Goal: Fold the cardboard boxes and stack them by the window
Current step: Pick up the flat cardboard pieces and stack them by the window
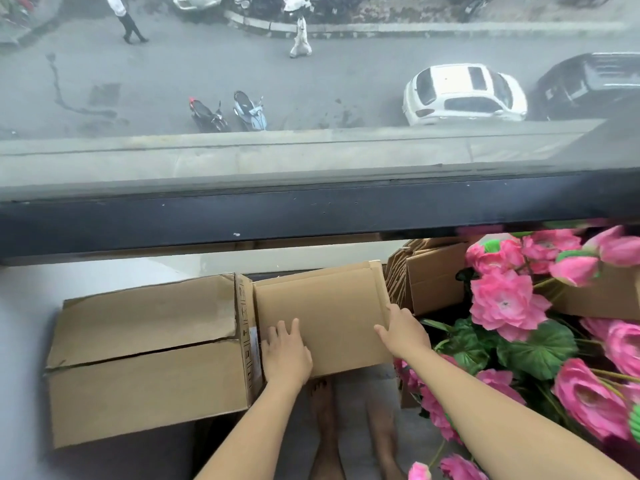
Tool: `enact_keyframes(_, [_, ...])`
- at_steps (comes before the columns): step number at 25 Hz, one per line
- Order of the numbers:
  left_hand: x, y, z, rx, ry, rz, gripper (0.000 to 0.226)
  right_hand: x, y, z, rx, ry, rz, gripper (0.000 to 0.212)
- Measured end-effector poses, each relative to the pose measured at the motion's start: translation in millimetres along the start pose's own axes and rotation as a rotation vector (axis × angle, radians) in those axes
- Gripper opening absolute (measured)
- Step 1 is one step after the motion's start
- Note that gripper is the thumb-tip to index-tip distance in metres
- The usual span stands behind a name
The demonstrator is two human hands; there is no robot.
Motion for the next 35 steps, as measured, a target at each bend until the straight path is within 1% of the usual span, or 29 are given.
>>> enact_keyframes(3, [18,22,-26,-0.038,-0.11,0.036,0.06,38,15,-15,0.037,0.005,-0.032,0.053])
enact_keyframes(8, [70,56,-95,-0.177,-0.375,0.062,0.045,128,34,-70,-0.075,-0.088,-0.13,0.047])
enact_keyframes(10, [88,50,-128,-0.251,-0.484,0.112,0.04,159,30,-96,-0.152,-0.145,-0.141,0.044])
enact_keyframes(13, [136,23,-199,-0.421,-0.721,0.189,0.036,218,10,-164,-0.343,-0.309,-0.166,0.04])
enact_keyframes(18, [244,-39,-301,-0.713,-1.008,0.237,0.037,332,-61,-267,-0.689,-0.595,-0.26,0.038])
enact_keyframes(21, [332,-97,-341,-0.821,-1.154,0.285,0.042,411,-130,-319,-0.868,-0.774,-0.296,0.044])
enact_keyframes(23, [390,-144,-349,-0.919,-1.229,0.296,0.049,460,-177,-348,-0.955,-0.858,-0.317,0.045])
enact_keyframes(26, [474,-219,-352,-1.054,-1.359,0.302,0.045,533,-239,-387,-1.075,-0.953,-0.352,0.046])
enact_keyframes(29, [564,-287,-354,-1.133,-1.499,0.348,0.043,603,-292,-420,-1.164,-1.046,-0.365,0.047])
enact_keyframes(32, [647,-338,-360,-1.185,-1.603,0.389,0.043,659,-334,-452,-1.253,-1.154,-0.401,0.047])
enact_keyframes(35, [698,-376,-374,-1.283,-1.697,0.393,0.044,688,-359,-479,-1.322,-1.23,-0.432,0.046])
Point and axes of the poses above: each hand's wrist, its own x-axis away from the middle knuckle, its own y-axis out of the back of the hand, z = x × y, the point moved 6 cm from there along -x, towards the middle knuckle, and after that the axes turned 1 degree about -y, right-handed, at the moved point
